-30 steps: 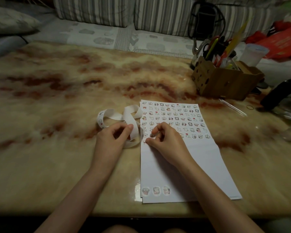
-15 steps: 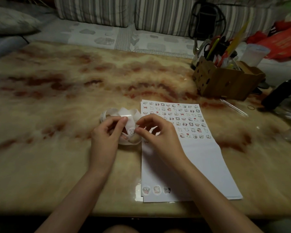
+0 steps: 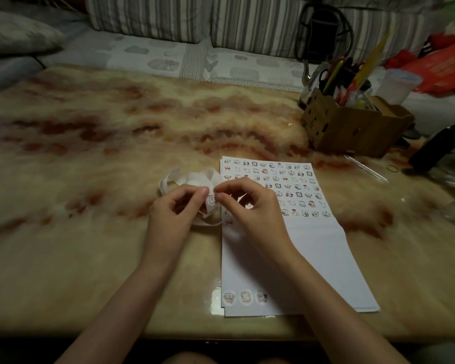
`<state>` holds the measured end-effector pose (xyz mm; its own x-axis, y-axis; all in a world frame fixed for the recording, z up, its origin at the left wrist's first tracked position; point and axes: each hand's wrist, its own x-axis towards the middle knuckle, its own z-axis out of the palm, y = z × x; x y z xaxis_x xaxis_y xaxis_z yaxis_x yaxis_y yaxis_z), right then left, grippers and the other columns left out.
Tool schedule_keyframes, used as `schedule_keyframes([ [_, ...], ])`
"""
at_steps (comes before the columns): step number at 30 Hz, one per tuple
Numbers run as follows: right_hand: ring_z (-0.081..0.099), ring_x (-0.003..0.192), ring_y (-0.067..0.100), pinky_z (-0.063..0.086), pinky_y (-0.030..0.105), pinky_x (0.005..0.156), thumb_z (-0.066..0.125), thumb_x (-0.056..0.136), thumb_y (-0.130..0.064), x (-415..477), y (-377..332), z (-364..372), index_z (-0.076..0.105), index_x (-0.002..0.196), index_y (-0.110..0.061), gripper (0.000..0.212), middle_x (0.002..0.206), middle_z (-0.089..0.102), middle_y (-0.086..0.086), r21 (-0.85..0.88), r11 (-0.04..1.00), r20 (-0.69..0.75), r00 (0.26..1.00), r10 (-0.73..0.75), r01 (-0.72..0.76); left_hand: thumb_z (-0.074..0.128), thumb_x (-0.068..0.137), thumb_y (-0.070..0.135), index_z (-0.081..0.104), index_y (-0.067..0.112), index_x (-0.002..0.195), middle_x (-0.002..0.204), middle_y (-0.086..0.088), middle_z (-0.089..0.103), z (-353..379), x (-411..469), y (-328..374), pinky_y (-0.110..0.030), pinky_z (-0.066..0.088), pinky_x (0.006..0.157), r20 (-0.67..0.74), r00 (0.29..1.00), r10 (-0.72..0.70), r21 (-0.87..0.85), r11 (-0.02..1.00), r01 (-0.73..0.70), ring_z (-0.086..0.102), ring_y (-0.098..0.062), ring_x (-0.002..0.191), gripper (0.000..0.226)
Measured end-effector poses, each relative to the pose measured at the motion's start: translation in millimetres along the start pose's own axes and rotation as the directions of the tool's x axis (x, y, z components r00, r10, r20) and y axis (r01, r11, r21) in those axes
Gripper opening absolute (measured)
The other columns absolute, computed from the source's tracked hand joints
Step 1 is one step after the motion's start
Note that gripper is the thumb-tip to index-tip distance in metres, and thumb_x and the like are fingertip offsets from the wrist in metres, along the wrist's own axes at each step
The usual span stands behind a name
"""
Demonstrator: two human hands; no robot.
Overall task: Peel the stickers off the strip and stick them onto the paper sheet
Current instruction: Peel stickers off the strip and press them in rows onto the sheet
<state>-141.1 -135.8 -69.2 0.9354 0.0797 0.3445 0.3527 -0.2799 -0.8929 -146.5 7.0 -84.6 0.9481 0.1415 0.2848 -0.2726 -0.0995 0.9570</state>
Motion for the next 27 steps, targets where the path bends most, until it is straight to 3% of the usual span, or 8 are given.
schedule_keyframes([
  [9, 0.059, 0.070, 0.008, 0.040, 0.024, 0.059, 0.073, 0.080, -0.007, -3.8, 0.3, 1.7, 0.070, 0.081, -0.015, 0.008, 0.078, 0.069, -0.005, -0.038, 0.999, -0.012, 1.000, -0.029, 0.028, 0.065, 0.085, 0.015, 0.071, 0.018, 0.080, 0.068, 0.007, 0.068, 0.2, -0.3, -0.5, -0.015, 0.048, 0.062, -0.008, 1.000, -0.012, 0.012, 1.000, 0.012, 0.060, -0.006, 0.060, 0.009],
  [13, 0.058, 0.070, 0.007, 0.038, 0.021, 0.059, 0.072, 0.080, -0.007, -4.3, 0.5, 2.4, 0.067, 0.079, -0.015, 0.009, 0.079, 0.068, -0.004, -0.058, 0.998, -0.018, 1.000, -0.021, 0.020, 0.065, 0.085, 0.014, 0.071, 0.013, 0.079, 0.070, -0.001, 0.068, 1.5, -0.3, -0.6, -0.014, 0.048, 0.062, -0.018, 1.000, -0.016, 0.023, 1.000, 0.017, 0.060, -0.008, 0.060, 0.009],
  [19, 0.054, 0.078, 0.008, 0.036, 0.015, 0.067, 0.067, 0.085, -0.013, -9.0, 0.6, -1.3, 0.064, 0.082, -0.013, 0.004, 0.087, 0.062, -0.005, -0.159, 0.986, 0.039, 0.998, -0.051, 0.057, 0.063, 0.088, 0.016, 0.070, 0.007, 0.078, 0.067, -0.001, 0.066, -0.4, 0.2, -4.7, -0.026, 0.049, 0.066, 0.006, 1.000, -0.026, 0.067, 0.997, 0.025, 0.063, -0.012, 0.062, 0.016],
  [22, 0.054, 0.080, 0.006, 0.038, 0.017, 0.065, 0.065, 0.086, -0.011, -13.1, -2.9, -6.8, 0.063, 0.082, -0.015, 0.006, 0.087, 0.061, -0.007, -0.109, 0.992, 0.041, 0.997, -0.058, 0.062, 0.062, 0.089, 0.017, 0.069, 0.007, 0.076, 0.065, -0.001, 0.066, -1.0, 1.3, -6.1, -0.024, 0.050, 0.064, -0.013, 0.999, -0.051, 0.063, 0.997, 0.052, 0.063, -0.011, 0.059, 0.018],
  [24, 0.057, 0.075, 0.005, 0.040, 0.017, 0.063, 0.067, 0.085, -0.008, -11.8, -5.4, -14.3, 0.064, 0.081, -0.016, 0.009, 0.083, 0.063, -0.007, -0.018, 1.000, -0.010, 1.000, 0.008, -0.008, 0.063, 0.088, 0.017, 0.069, 0.008, 0.075, 0.068, -0.002, 0.068, -1.1, 1.5, -7.1, -0.020, 0.049, 0.063, -0.038, 0.998, -0.058, 0.077, 0.995, 0.060, 0.062, -0.007, 0.059, 0.017],
  [27, 0.055, 0.055, 0.004, 0.041, 0.016, 0.048, 0.071, 0.082, -0.006, -4.3, -6.9, -31.7, 0.067, 0.079, -0.007, 0.004, 0.065, 0.063, -0.006, 0.110, 0.967, -0.030, 0.972, 0.233, -0.229, 0.064, 0.088, 0.016, 0.067, 0.011, 0.070, 0.065, 0.003, 0.066, -0.1, 0.1, -7.6, -0.018, 0.045, 0.061, -0.035, 0.998, -0.044, 0.109, 0.993, 0.047, 0.058, -0.004, 0.059, 0.019],
])
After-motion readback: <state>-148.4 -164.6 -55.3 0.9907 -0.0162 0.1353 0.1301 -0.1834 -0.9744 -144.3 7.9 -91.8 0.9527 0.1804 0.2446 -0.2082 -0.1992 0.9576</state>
